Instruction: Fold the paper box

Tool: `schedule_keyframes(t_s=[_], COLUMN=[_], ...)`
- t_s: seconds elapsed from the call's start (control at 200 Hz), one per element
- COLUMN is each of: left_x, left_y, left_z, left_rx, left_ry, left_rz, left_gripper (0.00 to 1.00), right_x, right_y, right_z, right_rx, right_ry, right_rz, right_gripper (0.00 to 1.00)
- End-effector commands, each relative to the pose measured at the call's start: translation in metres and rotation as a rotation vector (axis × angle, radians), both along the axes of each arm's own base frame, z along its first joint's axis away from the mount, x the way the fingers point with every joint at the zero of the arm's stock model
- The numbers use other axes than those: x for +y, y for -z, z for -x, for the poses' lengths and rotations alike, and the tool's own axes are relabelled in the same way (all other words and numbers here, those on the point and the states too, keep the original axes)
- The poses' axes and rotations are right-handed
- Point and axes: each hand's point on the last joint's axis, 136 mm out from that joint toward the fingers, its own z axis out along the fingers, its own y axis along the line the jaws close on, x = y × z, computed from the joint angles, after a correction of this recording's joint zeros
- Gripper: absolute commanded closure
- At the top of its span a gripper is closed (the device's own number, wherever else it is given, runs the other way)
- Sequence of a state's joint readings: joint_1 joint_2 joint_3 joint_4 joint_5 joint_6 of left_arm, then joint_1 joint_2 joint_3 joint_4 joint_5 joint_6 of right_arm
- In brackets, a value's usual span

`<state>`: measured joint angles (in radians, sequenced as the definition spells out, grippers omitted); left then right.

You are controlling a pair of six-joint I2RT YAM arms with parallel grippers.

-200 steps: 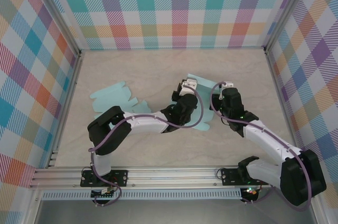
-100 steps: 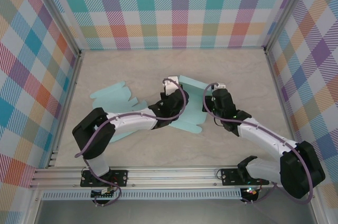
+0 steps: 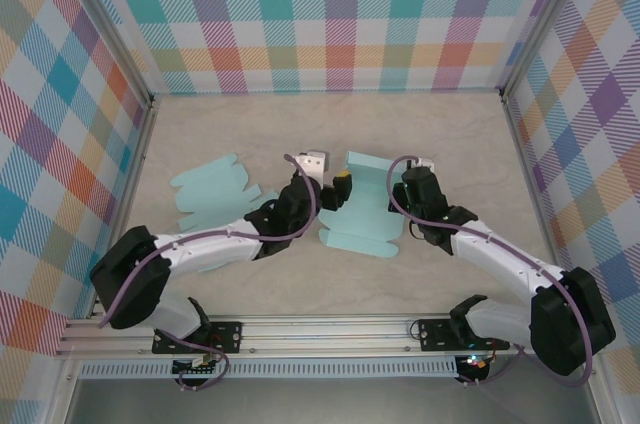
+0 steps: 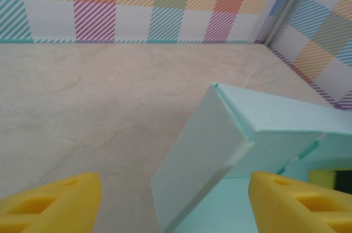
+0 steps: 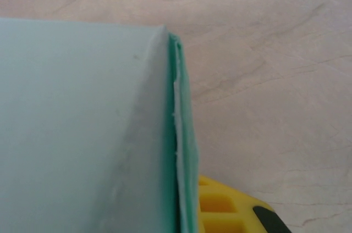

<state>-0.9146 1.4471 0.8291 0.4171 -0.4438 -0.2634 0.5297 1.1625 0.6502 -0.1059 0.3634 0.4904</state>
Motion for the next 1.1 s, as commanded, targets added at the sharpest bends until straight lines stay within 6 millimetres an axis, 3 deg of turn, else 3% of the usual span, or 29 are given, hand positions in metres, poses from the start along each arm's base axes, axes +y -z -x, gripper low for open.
schedule_keyframes(t_s=[0.0,0.115,0.27,0.475,0.66,0.85,1.01,1.095], left_x=[0.007,0.010,-0.010,-0.023,-0.013,-0.006,0.020,0.022], left_y=[-0.018,-0.011,-0.001,0.016,0.016,0.012,0.009,0.011], left_z=[0.008,0.010,0.016,-0.001,-0.020,-0.027,-0.033,-0.033], left_rx=[-0.045,-0.054,-0.100,-0.136,-0.166,-0.166,-0.099,-0.074], left_ry=[0.022,0.014,0.059,-0.023,-0.186,-0.283,-0.483,-0.492], left_rz=[0.016,-0.044,-0.127,-0.257,-0.320,-0.301,-0.236,-0.195], left_gripper=[0.28,0.30,0.32,0.35,0.57,0.77,0.99,1.00], right_x=[-0.003,-0.003,-0.004,0.000,-0.001,0.000,0.005,0.008], right_y=[-0.020,-0.023,-0.025,-0.028,-0.031,-0.027,-0.021,-0.017], right_z=[-0.005,-0.004,-0.002,0.001,0.003,0.005,0.005,0.005], right_rx=[-0.033,-0.035,-0.028,-0.026,-0.032,-0.026,-0.010,-0.005], right_ry=[0.035,0.038,0.043,0.031,0.029,0.027,0.021,0.017], right_rz=[-0.019,-0.031,-0.042,-0.063,-0.069,-0.054,-0.038,-0.037], right_gripper=[1.00,1.00,1.00,1.00,1.00,1.00,1.00,1.00])
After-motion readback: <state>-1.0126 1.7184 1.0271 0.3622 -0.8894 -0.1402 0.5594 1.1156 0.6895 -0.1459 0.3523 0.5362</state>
